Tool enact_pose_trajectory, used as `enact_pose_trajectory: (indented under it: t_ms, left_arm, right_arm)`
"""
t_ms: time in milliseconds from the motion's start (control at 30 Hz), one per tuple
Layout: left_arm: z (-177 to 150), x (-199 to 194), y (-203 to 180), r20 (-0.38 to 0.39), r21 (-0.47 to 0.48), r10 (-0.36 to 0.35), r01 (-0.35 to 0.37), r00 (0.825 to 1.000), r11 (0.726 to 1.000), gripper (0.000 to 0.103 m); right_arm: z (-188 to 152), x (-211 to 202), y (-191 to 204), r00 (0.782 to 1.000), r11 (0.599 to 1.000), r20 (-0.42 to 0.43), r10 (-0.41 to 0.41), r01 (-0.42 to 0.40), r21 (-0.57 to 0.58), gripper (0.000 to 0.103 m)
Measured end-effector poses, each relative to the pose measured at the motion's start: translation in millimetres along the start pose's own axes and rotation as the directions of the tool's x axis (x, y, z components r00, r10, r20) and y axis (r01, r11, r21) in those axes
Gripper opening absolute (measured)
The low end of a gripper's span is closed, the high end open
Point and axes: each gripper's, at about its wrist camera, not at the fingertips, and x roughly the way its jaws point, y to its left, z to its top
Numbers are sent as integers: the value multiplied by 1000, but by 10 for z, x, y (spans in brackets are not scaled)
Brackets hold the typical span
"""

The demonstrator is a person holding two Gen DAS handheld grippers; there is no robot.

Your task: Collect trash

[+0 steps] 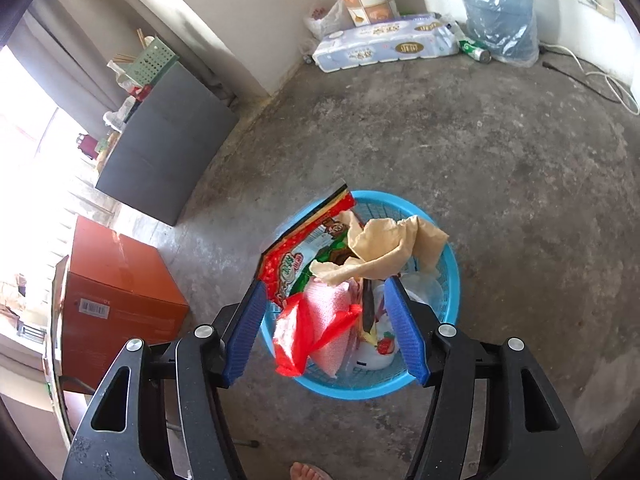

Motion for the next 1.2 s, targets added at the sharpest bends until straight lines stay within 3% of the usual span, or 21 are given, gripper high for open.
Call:
enact_pose_trajectory:
  t_ms: [200,300,367,400,433,533,600,733,867,933,1000,1100,1200]
  left_arm:
    - [-488,-923,27,149,-51,61,-54,987,997,73]
    - [-793,-1261,22,198,-98,125,-107,972,989,81]
    - [-1019,-1463,21,220,-155,190,-159,957,975,89]
    - [-1129,-1551,13,228,-187,232,-192,946,963,97]
    - [-1241,-1630,21,237,-224,272,-220,933,949,98]
    - [-1606,-1803,37,242,-334,343,-254,908,908,98]
    - [-1825,-1848,21,218,-389,396,-293,892,873,98]
    - [-2146,-1860,-22,157,-448,458,-350,875,823,98]
    - [-2434,-1930,-48,88,-525,522,-406,848,748,98]
    - [-2520,-1946,-80,69,-546,554,-434,830,717,98]
    - [-2574,-1951,-148,53,-538,598,-481,800,692,98]
    - [-2604,-1967,-262,51,-524,644,-529,764,668,98]
    - [-2639,-1971,-323,69,-522,661,-538,747,662,98]
  right_arm:
    - [-306,-846,369,992,991,107,71,-59,-117,59]
    - [-625,-1347,648,980,976,167,108,-73,-206,69]
    - [-905,-1692,853,967,960,223,122,-57,-274,84]
    - [-1061,-1858,955,959,951,255,127,-45,-305,88]
    - [-1223,-2011,1053,948,943,289,132,-30,-333,96]
    - [-1700,-2345,1300,912,908,385,137,39,-417,96]
    - [-1994,-2434,1440,902,886,411,134,77,-457,96]
    - [-2484,-2487,1691,906,817,390,163,98,-569,96]
    - [-2777,-2568,1807,903,788,369,219,59,-612,96]
    - [-2840,-2597,1821,895,779,384,227,69,-623,96]
    - [-2883,-2630,1825,889,766,392,237,77,-638,96]
    - [-2964,-2669,1826,884,743,416,211,132,-656,96]
    - [-3028,-2616,1808,893,718,408,192,156,-679,96]
